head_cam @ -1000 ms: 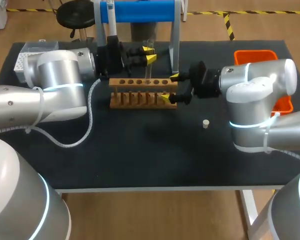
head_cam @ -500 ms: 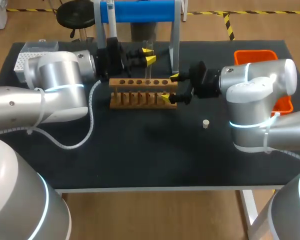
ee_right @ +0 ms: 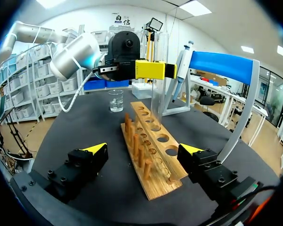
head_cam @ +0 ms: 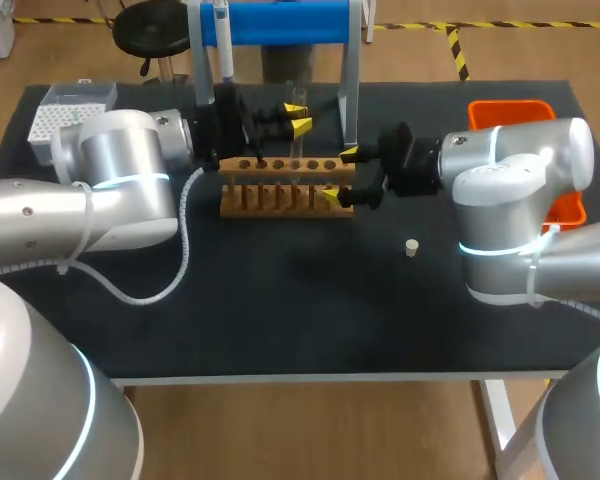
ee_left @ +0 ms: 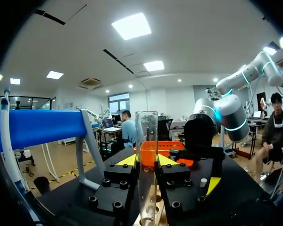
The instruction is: Invert the test tube, pick up the pipette, mount the tip to pipette, aspirate from beaker and dispense into the tube, eject the tip, return the pipette, and cap with the stopper.
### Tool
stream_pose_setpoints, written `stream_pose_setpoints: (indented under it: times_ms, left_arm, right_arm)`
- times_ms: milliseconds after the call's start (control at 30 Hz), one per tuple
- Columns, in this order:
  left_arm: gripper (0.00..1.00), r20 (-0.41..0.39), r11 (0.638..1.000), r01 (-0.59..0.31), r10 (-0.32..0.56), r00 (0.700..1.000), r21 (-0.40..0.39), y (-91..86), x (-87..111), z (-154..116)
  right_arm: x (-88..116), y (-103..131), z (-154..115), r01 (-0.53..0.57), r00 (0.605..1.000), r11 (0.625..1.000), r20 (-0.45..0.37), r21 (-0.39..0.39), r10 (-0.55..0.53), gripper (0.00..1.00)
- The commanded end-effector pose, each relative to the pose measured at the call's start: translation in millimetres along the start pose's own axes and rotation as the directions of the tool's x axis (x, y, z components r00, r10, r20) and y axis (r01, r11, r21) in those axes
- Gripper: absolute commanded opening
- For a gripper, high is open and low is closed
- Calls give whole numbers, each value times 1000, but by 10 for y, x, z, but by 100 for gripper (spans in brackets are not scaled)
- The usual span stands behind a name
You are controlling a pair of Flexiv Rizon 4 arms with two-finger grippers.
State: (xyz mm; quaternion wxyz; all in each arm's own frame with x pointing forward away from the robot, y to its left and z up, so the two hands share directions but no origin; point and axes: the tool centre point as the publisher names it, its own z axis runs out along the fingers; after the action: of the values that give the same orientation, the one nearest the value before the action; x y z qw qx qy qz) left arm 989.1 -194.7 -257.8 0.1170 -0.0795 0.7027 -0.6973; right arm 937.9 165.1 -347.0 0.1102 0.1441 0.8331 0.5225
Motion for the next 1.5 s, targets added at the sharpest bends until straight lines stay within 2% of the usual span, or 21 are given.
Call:
stream_pose_setpoints:
  times_ms: [33,1500]
  left_arm:
    - [0,-1,1000,1,-1,1000,7,53,-16,16]
    - [0,25,998,23,-25,999,59,343,-38,-30]
  right_arm:
    - [6,-2,-8,0,1000,1000,1,-1,0,100]
    - [6,-2,-8,0,1000,1000,1,-1,0,100]
